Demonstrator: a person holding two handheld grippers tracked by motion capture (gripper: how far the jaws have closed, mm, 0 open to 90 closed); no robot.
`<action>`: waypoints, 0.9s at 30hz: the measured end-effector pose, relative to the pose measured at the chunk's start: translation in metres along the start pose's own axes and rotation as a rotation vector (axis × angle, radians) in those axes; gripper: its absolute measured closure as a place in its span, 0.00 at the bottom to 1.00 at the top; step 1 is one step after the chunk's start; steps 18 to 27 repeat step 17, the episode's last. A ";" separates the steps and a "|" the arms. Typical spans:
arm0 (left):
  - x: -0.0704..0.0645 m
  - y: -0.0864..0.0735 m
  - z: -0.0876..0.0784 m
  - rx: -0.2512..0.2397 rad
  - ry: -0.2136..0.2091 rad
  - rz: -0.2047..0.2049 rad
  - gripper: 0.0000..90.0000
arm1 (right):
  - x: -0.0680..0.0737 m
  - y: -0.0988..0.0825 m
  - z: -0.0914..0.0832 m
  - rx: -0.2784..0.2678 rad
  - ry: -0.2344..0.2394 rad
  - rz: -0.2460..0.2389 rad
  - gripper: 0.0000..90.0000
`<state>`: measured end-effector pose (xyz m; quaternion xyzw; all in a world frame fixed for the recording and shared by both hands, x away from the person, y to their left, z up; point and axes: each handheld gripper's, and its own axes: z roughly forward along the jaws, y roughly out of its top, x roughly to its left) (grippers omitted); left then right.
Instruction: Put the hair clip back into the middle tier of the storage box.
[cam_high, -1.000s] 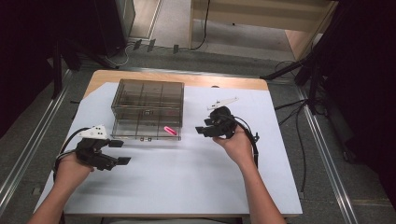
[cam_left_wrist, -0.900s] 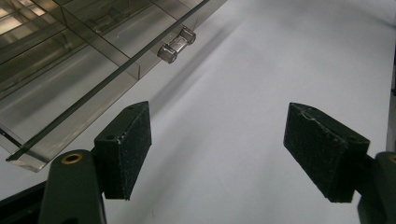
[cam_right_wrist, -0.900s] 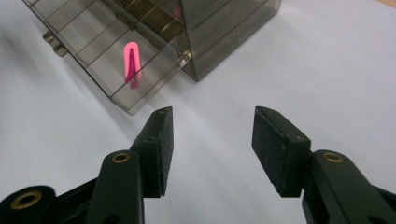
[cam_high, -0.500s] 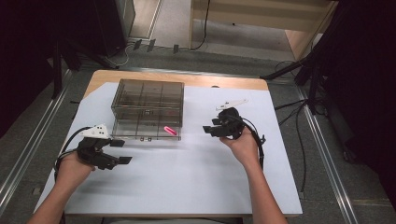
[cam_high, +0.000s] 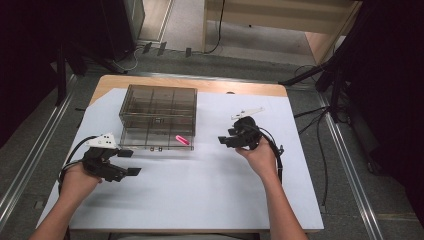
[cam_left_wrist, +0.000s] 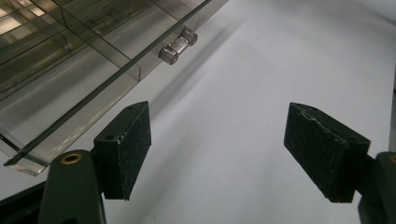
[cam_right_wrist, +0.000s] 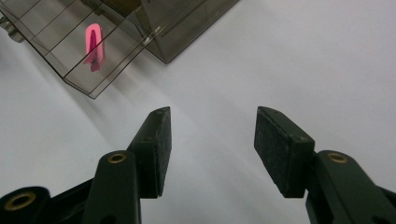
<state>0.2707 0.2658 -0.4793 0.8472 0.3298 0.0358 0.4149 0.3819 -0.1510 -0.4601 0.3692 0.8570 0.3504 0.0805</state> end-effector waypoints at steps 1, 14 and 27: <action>0.000 0.000 0.000 0.000 0.000 0.000 0.27 | 0.000 0.000 0.000 0.000 0.000 0.000 0.53; 0.000 0.000 0.000 0.001 -0.004 0.004 0.27 | 0.001 0.000 0.002 0.012 0.002 0.004 0.52; 0.000 0.000 0.000 0.002 -0.002 0.004 0.27 | 0.000 0.000 0.002 0.009 0.006 0.006 0.51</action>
